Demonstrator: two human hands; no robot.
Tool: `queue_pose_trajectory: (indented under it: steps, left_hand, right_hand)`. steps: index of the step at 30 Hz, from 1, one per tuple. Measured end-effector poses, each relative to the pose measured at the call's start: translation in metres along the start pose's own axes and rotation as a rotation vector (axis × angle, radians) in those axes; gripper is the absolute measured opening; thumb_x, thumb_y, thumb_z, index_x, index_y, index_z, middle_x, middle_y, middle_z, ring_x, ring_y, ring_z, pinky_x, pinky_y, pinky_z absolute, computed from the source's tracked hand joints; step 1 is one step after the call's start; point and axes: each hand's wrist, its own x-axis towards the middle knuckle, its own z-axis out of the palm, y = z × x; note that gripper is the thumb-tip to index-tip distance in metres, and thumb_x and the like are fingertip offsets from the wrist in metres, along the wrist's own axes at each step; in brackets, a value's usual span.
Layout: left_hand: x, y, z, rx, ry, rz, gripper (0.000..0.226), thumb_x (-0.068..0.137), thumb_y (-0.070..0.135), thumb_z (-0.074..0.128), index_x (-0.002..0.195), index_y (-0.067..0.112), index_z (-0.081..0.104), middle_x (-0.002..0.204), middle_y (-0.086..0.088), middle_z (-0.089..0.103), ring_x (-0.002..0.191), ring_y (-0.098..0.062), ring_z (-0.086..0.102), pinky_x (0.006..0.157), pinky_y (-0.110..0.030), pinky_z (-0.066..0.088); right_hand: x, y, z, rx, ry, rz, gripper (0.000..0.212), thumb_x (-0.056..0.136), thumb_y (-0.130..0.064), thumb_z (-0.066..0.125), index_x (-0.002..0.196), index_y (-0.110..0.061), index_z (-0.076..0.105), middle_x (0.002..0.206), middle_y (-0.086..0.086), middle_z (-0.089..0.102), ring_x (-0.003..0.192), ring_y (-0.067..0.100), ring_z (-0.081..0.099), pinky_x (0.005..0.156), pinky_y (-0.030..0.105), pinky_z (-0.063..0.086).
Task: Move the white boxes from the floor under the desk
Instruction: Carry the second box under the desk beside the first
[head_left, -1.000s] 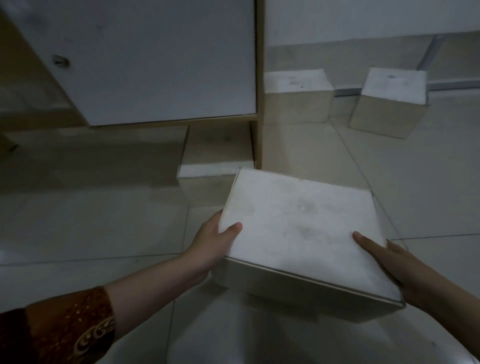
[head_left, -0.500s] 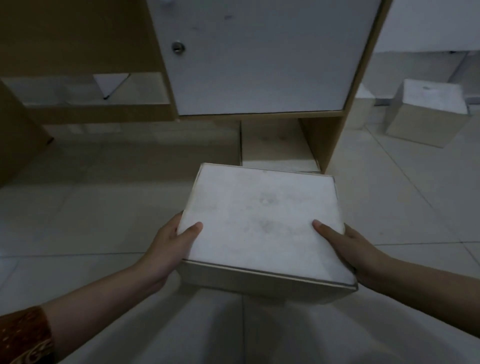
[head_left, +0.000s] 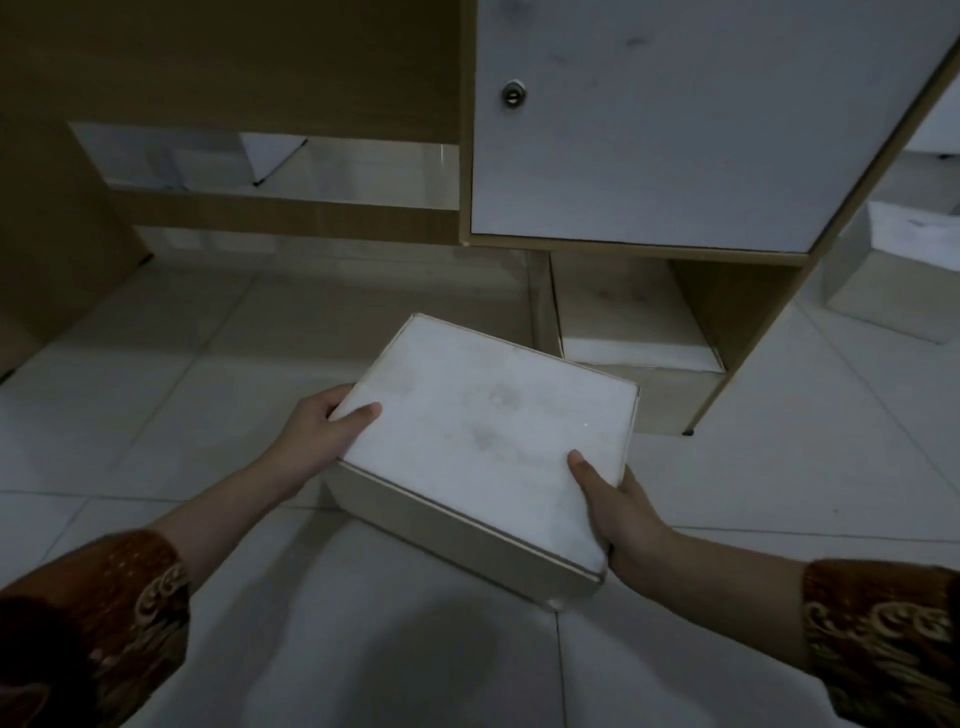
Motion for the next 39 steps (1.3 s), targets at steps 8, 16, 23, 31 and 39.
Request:
queue_pose_trajectory:
  steps: [8,16,23,31,39]
  left_hand:
    - [0.096,-0.012,0.021,0.184,0.091,0.104,0.039,0.076,0.024,0.075,0.11,0.005,0.069,0.105,-0.009,0.071,0.093,-0.015,0.064,0.079,-0.021,0.049]
    - [0.075,-0.035,0.041,0.255,0.442,0.175,0.021,0.087,0.01,0.054,0.105,0.005,0.065,0.107,-0.017,0.066,0.099,-0.032,0.062,0.083,-0.027,0.044]
    - [0.007,-0.028,0.086,-0.062,0.378,-0.129,0.072,0.089,0.006,0.05,0.148,0.007,0.008,0.153,-0.015,0.027,0.14,-0.028,0.03,0.118,-0.043,0.023]
    - [-0.098,-0.002,0.171,-0.198,0.01,-0.316,0.125,0.061,0.035,0.066,0.144,0.011,-0.024,0.159,-0.008,0.007,0.143,-0.024,0.021,0.118,-0.041,0.023]
    - [-0.078,-0.008,0.153,0.013,0.069,-0.129,0.145,0.033,0.038,0.08,0.144,0.006,-0.008,0.153,-0.015,0.011,0.143,-0.028,0.017,0.116,-0.043,0.027]
  right_hand:
    - [0.013,0.037,0.028,0.188,0.053,0.05,0.05,0.099,-0.025,0.041,0.145,-0.025,0.019,0.134,0.002,0.046,0.116,0.028,0.05,0.108,0.049,0.037]
    - [0.022,0.01,-0.002,-0.187,0.121,-0.176,0.065,0.094,-0.01,0.049,0.148,-0.022,0.014,0.13,-0.009,0.036,0.114,0.011,0.039,0.097,0.029,0.035]
    - [0.078,-0.033,-0.038,-0.587,0.045,-0.272,0.039,0.093,-0.017,0.052,0.131,-0.009,0.049,0.13,0.011,0.055,0.104,0.023,0.051,0.087,0.033,0.041]
    - [0.084,-0.032,-0.035,-0.638,-0.001,-0.282,0.039,0.093,-0.016,0.044,0.131,-0.009,0.047,0.128,0.015,0.053,0.104,0.024,0.047,0.085,0.034,0.039]
    - [0.06,-0.024,-0.041,-0.92,-0.071,-0.452,0.044,0.096,-0.013,0.043,0.139,-0.005,0.038,0.132,0.019,0.053,0.107,0.03,0.052,0.086,0.028,0.038]
